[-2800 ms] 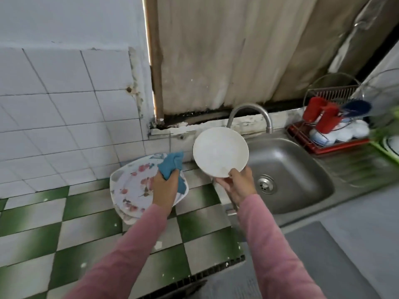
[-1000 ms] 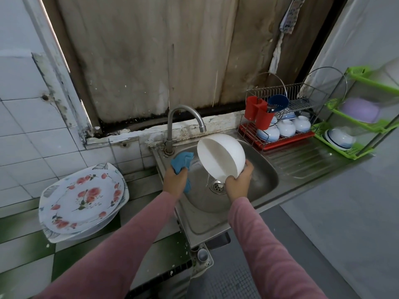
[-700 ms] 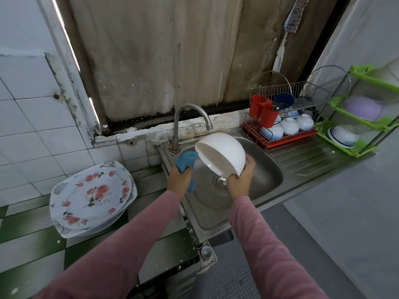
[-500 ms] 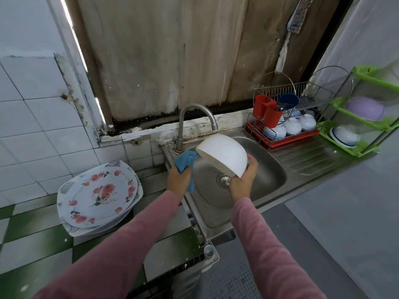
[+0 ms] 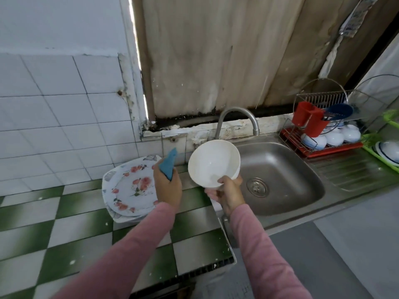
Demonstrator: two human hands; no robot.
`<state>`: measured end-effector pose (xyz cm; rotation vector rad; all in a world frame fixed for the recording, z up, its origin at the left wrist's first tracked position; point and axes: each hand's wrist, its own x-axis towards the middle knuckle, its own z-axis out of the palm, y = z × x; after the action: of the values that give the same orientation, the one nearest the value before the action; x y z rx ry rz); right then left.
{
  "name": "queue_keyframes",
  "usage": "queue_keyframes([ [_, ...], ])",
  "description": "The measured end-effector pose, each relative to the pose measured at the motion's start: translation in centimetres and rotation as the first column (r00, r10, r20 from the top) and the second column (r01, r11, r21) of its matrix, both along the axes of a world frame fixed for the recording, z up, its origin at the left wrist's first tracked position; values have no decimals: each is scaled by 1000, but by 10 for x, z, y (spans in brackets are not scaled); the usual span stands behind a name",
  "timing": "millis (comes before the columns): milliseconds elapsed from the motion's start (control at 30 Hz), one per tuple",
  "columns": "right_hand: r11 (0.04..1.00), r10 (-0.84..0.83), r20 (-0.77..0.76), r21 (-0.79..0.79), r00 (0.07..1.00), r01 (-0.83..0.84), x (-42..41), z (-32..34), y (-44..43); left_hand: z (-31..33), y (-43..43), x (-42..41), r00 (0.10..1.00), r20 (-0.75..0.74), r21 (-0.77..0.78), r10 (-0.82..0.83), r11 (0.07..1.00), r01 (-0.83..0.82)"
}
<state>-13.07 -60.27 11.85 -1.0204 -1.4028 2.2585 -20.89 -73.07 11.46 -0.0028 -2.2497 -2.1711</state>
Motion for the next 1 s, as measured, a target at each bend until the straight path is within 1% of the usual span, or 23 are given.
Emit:
queue_keyframes([
  [100,989,128,66,69,990,-133,-17,-2,-27,9,-24,-11,987,-133,71,94,994,-85],
  [167,974,197,75,99,978,-204,-31,-6,-46,16,-39,-21,964,-256,73,72,996,-54],
  [200,966,226,82,110,971,-234,-38,-7,-55,18,-48,-27,950,-311,44,33,999,-21],
  [233,957,252,90,126,963,-262,-45,-6,-66,17,-56,-34,929,-371,-33,-8,999,-5],
  [267,948,271,102,144,957,-284,-52,-5,-76,16,-64,-42,898,-437,-165,-59,986,-15],
  [300,945,288,101,134,952,-300,-59,-6,-85,12,-71,-50,859,-495,-325,-131,945,-43],
  [333,944,310,74,93,948,-316,-67,-7,-93,9,-78,-58,822,-524,-475,-221,878,-67],
  [367,943,330,23,42,944,-331,-74,-7,-101,5,-84,-66,797,-516,-601,-314,795,-75],
  [400,939,343,-40,-11,939,-344,-78,-5,-109,4,-90,-70,794,-457,-713,-401,699,-57],
  [467,939,318,-155,-87,935,-334,-87,-5,-122,7,-100,-74,850,-206,-856,-484,510,82],
  [500,939,302,-192,-110,934,-326,-91,-7,-127,8,-104,-78,874,-57,-883,-483,433,182],
  [533,939,290,-203,-129,935,-319,-95,-7,-131,10,-108,-81,871,75,-899,-485,345,270],
  [567,939,283,-201,-140,938,-313,-99,-7,-136,11,-112,-84,850,173,-903,-497,265,339],
  [600,942,276,-199,-139,940,-305,-102,-7,-140,13,-116,-86,819,254,-890,-514,208,406],
  [633,944,268,-197,-144,943,-298,-104,-5,-144,16,-119,-87,785,333,-853,-523,187,487],
  [700,948,249,-193,-155,949,-280,-112,-5,-145,24,-126,-85,712,461,-739,-530,215,639],
  [767,945,235,-226,-174,945,-277,-120,-4,-144,28,-134,-85,683,490,-673,-542,263,691],
  [800,941,233,-246,-186,941,-282,-122,-3,-143,33,-138,-84,697,459,-689,-551,275,671],
  [833,936,235,-261,-198,936,-290,-125,-2,-143,37,-142,-84,719,422,-730,-553,262,631],
  [867,930,245,-269,-205,931,-304,-126,-2,-143,41,-147,-84,739,393,-798,-547,197,569],
  [933,931,258,-261,-188,930,-311,-128,-3,-144,42,-153,-89,785,316,-941,-533,-70,331],
  [967,934,271,-250,-167,930,-317,-128,-4,-146,39,-156,-93,799,277,-959,-533,-204,196],
  [1000,934,289,-237,-145,928,-328,-129,-5,-149,34,-157,-97,809,262,-947,-526,-301,111],
])
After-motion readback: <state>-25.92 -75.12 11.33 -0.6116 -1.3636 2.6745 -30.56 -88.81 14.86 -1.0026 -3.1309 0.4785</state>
